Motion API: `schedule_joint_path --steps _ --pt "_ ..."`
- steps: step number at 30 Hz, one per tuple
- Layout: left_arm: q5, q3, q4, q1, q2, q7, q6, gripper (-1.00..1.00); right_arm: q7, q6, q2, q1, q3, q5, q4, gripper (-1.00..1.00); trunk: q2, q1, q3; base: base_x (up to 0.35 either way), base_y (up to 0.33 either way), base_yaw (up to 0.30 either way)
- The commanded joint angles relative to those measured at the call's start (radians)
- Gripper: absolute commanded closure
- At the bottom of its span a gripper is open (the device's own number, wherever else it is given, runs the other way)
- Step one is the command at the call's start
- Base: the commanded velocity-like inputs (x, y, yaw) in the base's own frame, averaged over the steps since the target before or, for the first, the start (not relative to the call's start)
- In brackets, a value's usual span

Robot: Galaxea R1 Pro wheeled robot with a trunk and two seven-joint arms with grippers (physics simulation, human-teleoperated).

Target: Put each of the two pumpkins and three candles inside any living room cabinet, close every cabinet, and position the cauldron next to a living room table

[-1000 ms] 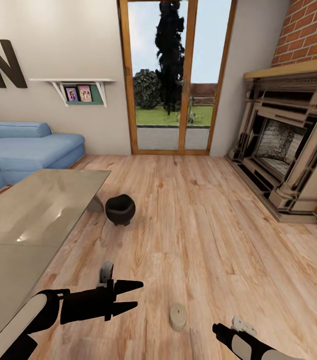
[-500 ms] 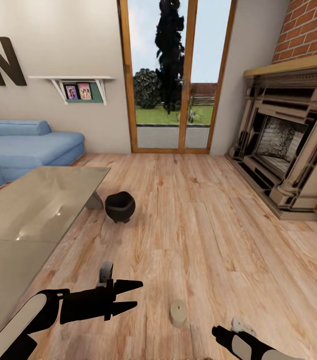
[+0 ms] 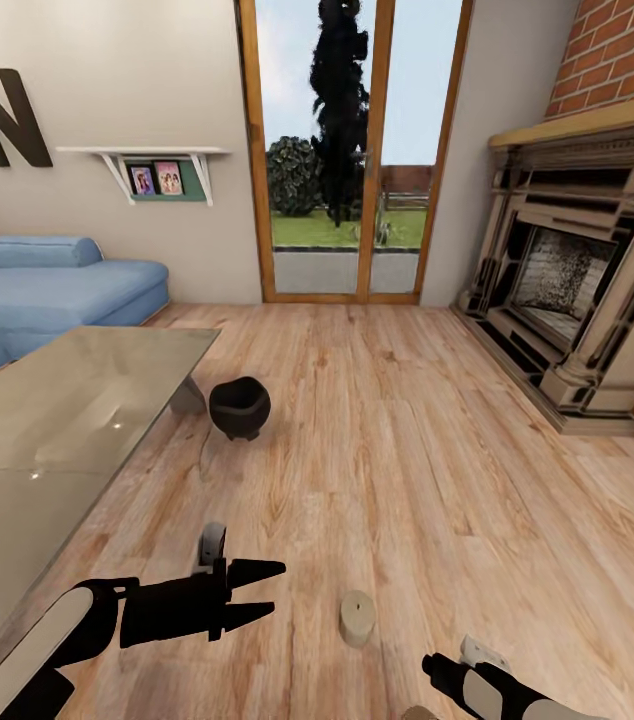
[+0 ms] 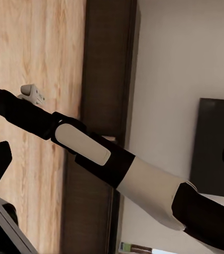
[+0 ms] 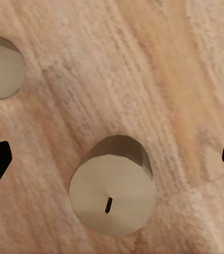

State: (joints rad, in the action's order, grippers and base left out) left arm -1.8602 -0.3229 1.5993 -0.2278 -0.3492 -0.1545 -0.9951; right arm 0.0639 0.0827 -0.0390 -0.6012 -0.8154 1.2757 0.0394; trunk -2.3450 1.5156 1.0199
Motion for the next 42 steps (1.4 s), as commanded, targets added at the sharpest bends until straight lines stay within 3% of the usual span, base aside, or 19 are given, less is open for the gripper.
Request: schedule_joint_path --steps 1,24,32,42 --pt "-0.011 -0.001 0.001 -0.001 -0.001 -0.01 0.0 -1.0 0.007 0.005 -0.001 0.0 -0.008 0.007 0.004 -1.0 -0.008 0.004 0.004 0.0 0.0 0.0" --pt "-0.013 -0.002 0.001 -0.001 -0.001 -0.01 0.0 -1.0 0.002 0.005 -0.001 0.0 -0.01 -0.004 0.005 -1.0 -0.155 0.085 0.078 0.0 0.0 0.0" --pt "-0.013 -0.002 0.002 -0.001 -0.002 -0.01 0.0 -1.0 -0.001 0.023 0.0 0.0 -0.008 -0.112 0.005 -1.0 -0.157 0.089 0.109 0.0 0.0 0.0" --pt "-0.013 -0.002 0.002 -0.001 -0.002 -0.01 0.0 -1.0 -0.009 0.018 0.009 0.0 -0.01 -0.139 0.008 -1.0 -0.158 0.091 0.124 0.0 0.0 0.0"
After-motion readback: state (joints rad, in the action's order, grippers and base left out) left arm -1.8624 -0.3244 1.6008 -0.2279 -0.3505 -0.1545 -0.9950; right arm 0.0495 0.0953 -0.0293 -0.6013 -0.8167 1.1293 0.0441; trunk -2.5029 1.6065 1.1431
